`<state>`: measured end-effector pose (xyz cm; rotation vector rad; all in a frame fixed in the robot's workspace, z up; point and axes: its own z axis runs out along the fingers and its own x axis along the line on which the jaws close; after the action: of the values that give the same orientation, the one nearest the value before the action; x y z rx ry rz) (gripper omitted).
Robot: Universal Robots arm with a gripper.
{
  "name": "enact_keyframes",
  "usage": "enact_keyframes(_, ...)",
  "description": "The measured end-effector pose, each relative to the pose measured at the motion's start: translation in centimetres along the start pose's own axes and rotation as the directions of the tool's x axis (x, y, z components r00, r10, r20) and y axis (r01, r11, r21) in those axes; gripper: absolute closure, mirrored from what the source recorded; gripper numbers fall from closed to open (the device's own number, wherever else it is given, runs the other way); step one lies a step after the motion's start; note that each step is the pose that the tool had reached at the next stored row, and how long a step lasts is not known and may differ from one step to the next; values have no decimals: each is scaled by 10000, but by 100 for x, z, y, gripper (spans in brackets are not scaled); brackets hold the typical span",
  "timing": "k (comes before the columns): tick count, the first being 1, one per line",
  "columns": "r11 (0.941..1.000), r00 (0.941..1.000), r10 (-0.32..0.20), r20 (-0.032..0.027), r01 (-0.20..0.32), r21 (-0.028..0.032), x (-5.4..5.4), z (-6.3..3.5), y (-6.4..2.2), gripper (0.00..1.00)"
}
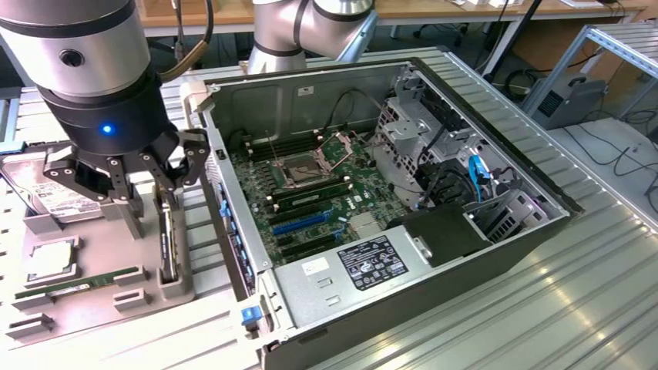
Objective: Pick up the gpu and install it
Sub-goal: 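Pick up the gpu and move the gpu toward the slot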
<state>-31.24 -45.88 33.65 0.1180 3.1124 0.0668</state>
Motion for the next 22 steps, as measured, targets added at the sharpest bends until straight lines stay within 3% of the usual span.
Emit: enact_keyframes(22,10000,10000,0,0,0,0,2,67,-3,58)
